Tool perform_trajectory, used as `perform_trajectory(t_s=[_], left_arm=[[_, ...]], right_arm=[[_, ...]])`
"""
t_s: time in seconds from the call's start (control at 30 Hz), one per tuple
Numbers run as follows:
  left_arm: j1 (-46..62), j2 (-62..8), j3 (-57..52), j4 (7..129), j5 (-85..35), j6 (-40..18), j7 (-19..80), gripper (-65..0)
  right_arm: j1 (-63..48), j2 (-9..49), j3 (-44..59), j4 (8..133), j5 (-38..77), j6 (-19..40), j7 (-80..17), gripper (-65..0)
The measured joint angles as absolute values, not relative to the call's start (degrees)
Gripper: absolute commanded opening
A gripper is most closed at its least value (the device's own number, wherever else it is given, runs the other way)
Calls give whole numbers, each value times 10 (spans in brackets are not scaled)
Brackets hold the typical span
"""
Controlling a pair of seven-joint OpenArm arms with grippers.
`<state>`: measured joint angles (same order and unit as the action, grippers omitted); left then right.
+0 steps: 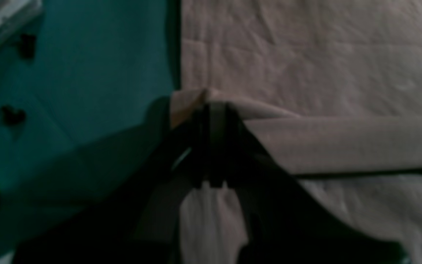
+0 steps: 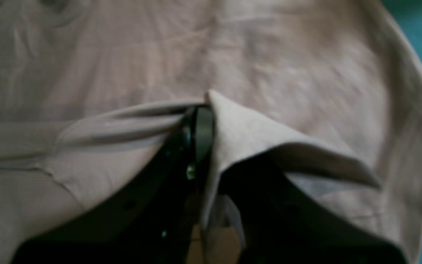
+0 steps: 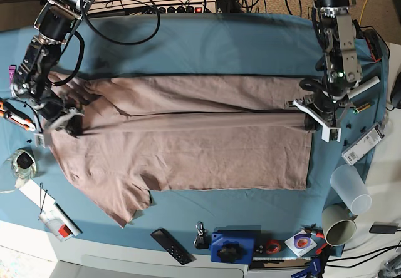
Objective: Fold the T-shirt properly
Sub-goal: 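Fold the shoulder edge over toward the hem with both grippers, then release the folded edge and raise both grippers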
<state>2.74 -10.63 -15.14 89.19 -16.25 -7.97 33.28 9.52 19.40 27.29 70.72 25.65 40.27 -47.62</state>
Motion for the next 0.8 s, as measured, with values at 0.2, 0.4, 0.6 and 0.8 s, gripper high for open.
perform_trajectory(t_s=[0.2, 0.4, 0.6, 0.8], left_arm=[[-11, -107, -151, 849, -163, -79, 331, -650], [-21, -107, -151, 849, -161, -79, 334, -650], [-20, -107, -151, 849, -161, -79, 334, -569], [-19, -109, -154, 853, -158, -74, 341, -362]], right_arm=[[95, 194, 247, 707, 246, 399, -462, -650], [95, 195, 248, 707, 246, 399, -453, -650], [95, 195, 248, 707, 246, 399, -454, -631], [95, 198, 251, 714, 267, 394, -477, -505]])
